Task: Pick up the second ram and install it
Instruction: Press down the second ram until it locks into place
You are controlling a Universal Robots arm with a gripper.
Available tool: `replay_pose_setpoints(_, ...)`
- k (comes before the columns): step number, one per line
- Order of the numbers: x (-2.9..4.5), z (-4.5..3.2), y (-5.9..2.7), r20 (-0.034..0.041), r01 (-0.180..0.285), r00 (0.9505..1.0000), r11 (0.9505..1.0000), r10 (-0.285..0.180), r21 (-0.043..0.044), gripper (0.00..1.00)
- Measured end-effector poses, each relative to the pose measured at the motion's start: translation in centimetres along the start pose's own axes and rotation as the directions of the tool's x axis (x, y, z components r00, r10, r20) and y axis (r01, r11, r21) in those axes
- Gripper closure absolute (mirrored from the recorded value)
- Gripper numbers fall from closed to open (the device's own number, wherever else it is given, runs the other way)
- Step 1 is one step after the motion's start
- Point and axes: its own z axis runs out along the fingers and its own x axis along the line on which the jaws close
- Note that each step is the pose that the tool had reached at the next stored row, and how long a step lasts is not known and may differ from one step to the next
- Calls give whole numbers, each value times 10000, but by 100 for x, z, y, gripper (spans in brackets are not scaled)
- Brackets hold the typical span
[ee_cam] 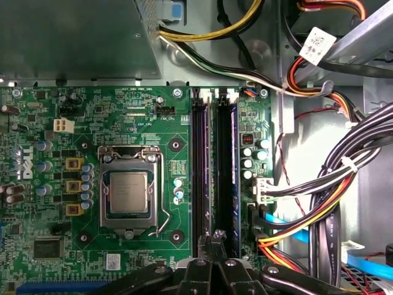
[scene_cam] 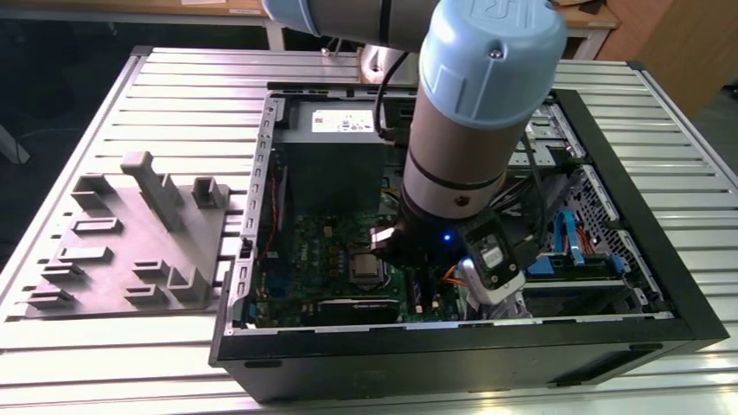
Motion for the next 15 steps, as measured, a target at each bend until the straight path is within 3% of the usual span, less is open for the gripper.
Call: replay_pose_setpoints(15, 3, 51, -5, -2, -1, 10000, 10000, 1, 7, 90)
